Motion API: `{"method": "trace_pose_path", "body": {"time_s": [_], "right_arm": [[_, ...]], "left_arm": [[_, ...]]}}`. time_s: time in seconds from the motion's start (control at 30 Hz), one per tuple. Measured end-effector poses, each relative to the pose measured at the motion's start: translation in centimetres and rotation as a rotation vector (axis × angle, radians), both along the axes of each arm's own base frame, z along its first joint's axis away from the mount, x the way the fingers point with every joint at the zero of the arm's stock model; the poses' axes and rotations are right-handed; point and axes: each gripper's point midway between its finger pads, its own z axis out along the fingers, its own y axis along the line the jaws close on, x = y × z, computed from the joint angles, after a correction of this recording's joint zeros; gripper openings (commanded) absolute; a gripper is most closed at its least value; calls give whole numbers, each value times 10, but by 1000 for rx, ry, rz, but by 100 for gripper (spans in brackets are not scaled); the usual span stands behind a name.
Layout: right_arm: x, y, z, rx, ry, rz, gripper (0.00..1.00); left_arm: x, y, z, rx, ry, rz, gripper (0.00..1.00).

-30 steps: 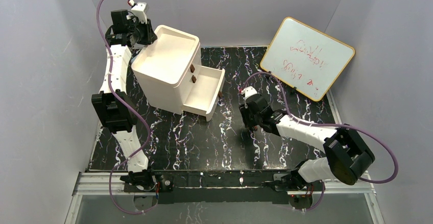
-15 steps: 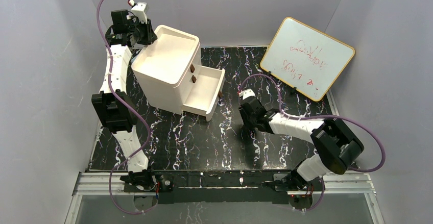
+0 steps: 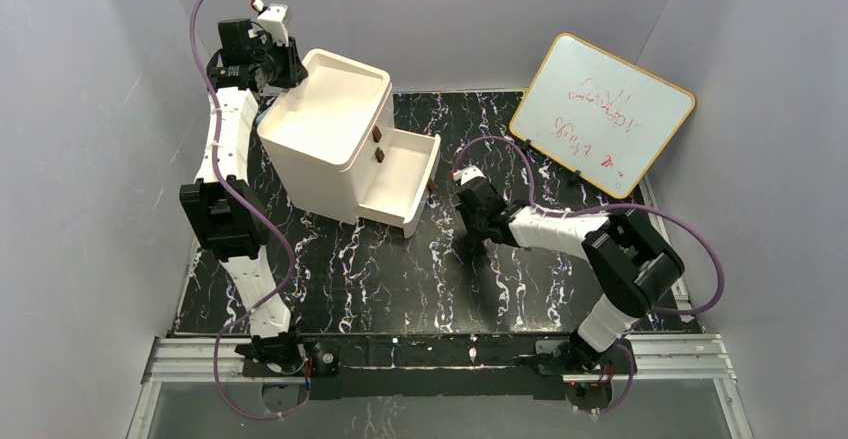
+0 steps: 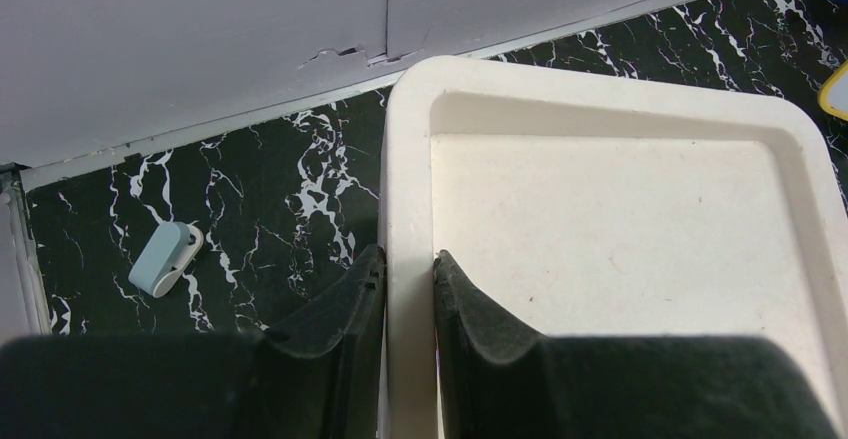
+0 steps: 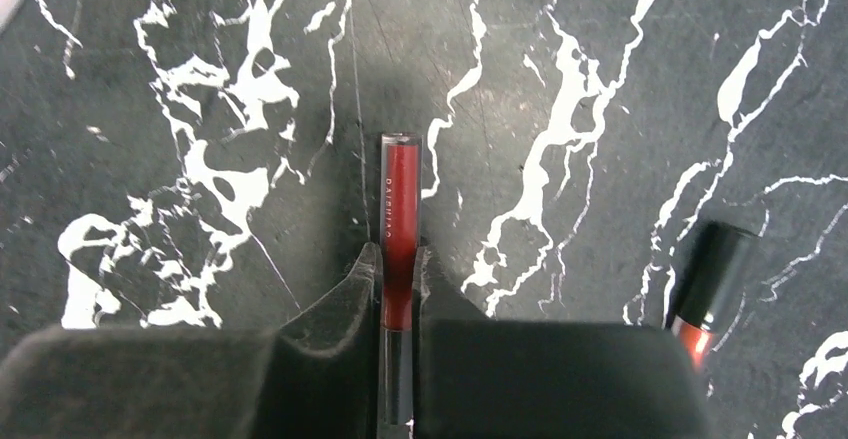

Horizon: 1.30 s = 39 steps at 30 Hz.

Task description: Organize the makeup

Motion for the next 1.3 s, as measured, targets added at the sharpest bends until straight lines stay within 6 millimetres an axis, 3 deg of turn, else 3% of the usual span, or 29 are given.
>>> {"method": "trace_pose_path", "body": {"time_s": [0.33, 0.43, 0.7, 0.9, 1.03, 1.3], "right_arm": [[8, 21, 3, 27, 53, 46, 1], [11, 23, 16, 9, 61, 56, 1], [77, 81, 138, 184, -192, 95, 1], [108, 111, 189, 304, -279, 57, 1], [124, 139, 189, 409, -244, -4, 1], [154, 185, 159, 565, -51, -269, 1]], "left_arm": [[0, 0, 0, 3, 0, 0, 0], [0, 0, 1, 4, 0, 1, 0], [0, 0, 0, 5, 2, 3, 0], [0, 0, 0, 5, 3, 3, 0], [0, 0, 0, 5, 3, 3, 0], [0, 0, 0, 5, 3, 4, 0]]}}
